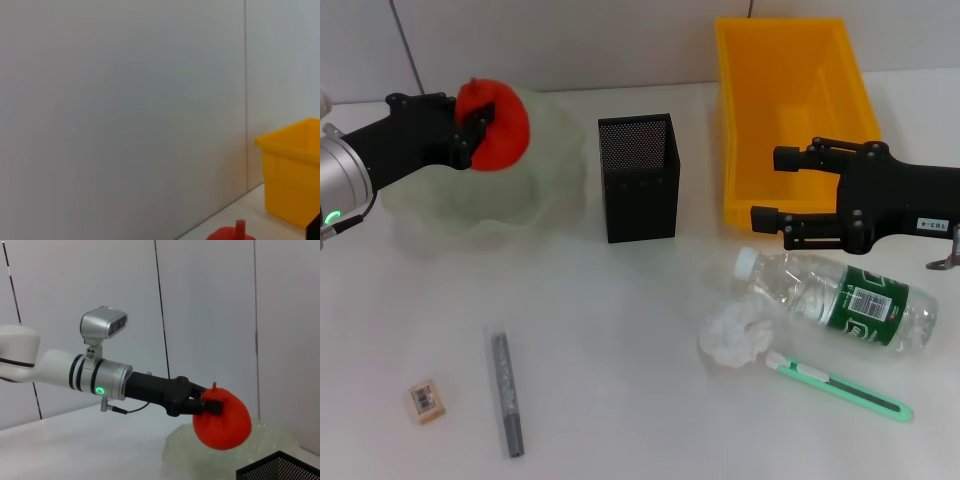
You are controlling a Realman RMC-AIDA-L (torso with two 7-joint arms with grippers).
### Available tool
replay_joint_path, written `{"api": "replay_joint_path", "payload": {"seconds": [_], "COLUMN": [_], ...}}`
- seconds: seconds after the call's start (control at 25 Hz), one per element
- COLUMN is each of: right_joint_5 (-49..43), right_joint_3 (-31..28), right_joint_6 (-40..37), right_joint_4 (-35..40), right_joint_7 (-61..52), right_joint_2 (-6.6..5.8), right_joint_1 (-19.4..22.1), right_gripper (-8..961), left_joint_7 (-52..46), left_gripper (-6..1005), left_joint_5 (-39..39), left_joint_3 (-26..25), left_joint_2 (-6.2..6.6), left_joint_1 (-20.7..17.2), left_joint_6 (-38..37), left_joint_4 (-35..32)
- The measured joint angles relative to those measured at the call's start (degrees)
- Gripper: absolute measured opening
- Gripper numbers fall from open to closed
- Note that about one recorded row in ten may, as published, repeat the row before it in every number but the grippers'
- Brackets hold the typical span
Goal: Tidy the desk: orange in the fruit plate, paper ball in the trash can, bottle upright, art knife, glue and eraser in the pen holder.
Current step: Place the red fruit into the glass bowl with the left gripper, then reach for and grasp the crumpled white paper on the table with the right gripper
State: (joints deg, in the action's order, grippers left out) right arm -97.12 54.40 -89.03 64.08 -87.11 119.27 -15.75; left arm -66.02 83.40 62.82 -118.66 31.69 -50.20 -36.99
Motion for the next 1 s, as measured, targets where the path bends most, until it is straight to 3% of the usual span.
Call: {"api": "replay_joint_path", "payload": {"seconds": [0.84,1.0], "right_joint_5": [0.0,0.0], "right_joint_3": [-0.4,-0.4], "right_joint_6": [0.0,0.0], "right_joint_4": [-0.1,-0.1], "right_joint_7": [-0.3,-0.3], "right_joint_2": [-0.1,-0.1], "right_joint_1": [-0.2,-0.2], "right_gripper": [744,742], "left_joint_7": [0.0,-0.1], "left_gripper": [693,866], "left_joint_5": [-1.8,-2.2], "left_joint_3": [-0.1,0.1], "left_joint_2": [0.08,0.13], "left_joint_1": [0.2,-0.4], "left_joint_6": [3.8,2.1], "left_joint_4": [1.3,1.0]}}
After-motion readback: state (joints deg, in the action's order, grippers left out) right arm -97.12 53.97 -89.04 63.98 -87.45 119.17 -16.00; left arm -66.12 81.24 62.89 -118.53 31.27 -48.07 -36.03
